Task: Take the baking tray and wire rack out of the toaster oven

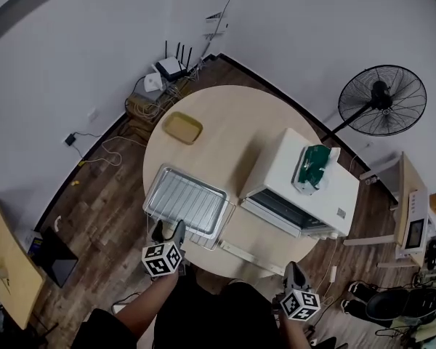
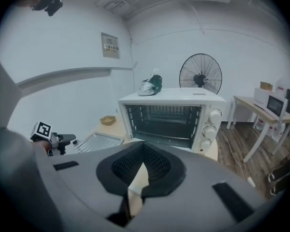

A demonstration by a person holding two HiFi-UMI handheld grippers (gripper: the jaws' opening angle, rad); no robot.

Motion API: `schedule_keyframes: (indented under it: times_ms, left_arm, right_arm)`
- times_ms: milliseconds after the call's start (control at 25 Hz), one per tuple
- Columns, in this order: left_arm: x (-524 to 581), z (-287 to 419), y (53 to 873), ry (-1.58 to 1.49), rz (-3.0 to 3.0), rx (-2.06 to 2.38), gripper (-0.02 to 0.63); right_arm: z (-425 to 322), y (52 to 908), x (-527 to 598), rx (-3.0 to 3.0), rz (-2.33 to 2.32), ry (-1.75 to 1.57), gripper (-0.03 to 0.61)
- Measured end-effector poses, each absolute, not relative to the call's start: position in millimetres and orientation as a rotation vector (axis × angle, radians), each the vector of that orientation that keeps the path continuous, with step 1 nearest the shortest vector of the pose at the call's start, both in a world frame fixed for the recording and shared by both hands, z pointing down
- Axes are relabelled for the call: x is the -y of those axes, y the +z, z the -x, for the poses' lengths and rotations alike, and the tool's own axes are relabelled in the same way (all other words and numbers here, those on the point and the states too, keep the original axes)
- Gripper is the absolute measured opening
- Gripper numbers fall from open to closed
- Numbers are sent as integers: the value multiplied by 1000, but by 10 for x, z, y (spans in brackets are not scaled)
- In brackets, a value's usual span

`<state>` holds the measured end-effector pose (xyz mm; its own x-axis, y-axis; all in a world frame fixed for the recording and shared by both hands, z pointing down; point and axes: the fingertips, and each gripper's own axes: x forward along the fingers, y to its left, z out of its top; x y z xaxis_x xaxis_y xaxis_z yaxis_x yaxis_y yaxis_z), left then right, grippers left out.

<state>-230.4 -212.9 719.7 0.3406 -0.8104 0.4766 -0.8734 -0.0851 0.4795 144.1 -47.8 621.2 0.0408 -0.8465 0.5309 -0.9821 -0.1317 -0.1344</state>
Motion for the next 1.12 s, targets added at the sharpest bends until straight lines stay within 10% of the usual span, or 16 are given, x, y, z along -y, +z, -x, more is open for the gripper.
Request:
schedule_keyframes:
  times_ms: [480,720,1120]
  left_arm:
    - [1367,1072,5825,259,-2396,1411,310]
    - [831,465,5254,165,-2568,1330,69]
    - [124,-156,4832,46,-2536,1437,31]
  right_arm:
    - [-2397,5444,199,1999,-2207,546,-9]
    - [-2773,5059,-89,2036,-2147,382,-9]
    - [-3123,4919,-811,2095,-2103,313,-11]
